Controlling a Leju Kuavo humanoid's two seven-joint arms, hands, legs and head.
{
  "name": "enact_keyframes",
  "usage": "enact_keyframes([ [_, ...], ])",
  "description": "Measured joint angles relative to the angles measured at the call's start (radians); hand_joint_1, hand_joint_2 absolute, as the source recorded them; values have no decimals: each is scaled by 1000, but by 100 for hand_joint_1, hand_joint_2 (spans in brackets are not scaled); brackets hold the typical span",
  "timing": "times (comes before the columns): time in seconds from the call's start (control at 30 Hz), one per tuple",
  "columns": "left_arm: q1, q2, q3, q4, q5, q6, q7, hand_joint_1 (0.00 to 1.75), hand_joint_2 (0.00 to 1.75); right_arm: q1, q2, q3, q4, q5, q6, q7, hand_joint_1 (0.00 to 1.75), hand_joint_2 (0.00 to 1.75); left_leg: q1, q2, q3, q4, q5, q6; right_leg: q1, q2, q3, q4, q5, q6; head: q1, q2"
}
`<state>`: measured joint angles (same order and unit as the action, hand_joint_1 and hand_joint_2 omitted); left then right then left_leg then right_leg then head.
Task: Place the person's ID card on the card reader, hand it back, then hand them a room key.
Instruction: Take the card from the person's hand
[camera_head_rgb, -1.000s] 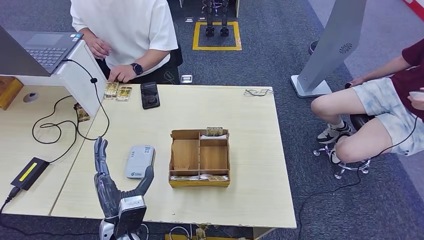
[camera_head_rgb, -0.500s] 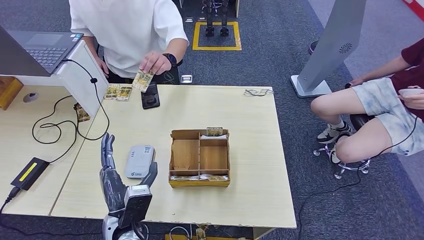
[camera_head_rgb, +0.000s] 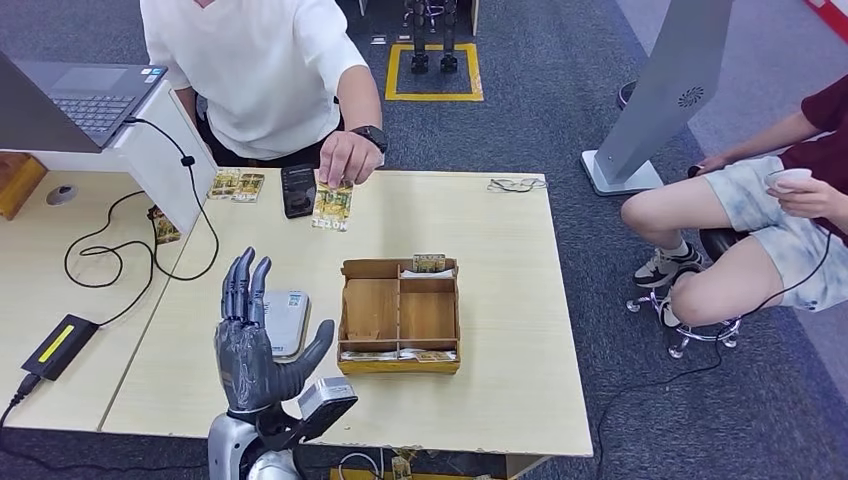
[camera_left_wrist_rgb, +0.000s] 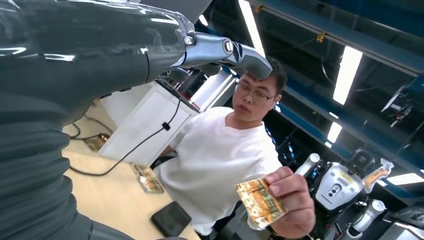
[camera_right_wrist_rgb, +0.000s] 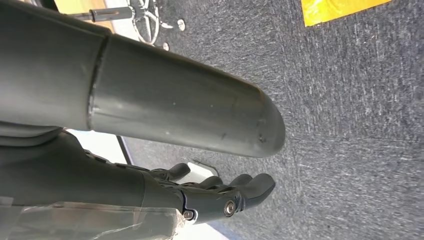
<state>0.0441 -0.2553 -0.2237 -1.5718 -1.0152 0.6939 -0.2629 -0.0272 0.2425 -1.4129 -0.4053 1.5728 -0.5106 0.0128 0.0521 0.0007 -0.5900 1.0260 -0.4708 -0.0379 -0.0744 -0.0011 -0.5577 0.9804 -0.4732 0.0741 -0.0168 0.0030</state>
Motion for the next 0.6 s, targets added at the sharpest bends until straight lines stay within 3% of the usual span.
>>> enact_keyframes([
  [0.6, -144, -28, 219, 52, -321, 1, 5, 1, 175, -4, -72, 95, 91, 0, -26, 0, 0, 0, 0, 0, 1, 0, 0, 0, 0, 1, 0, 0, 0, 0, 0, 0],
])
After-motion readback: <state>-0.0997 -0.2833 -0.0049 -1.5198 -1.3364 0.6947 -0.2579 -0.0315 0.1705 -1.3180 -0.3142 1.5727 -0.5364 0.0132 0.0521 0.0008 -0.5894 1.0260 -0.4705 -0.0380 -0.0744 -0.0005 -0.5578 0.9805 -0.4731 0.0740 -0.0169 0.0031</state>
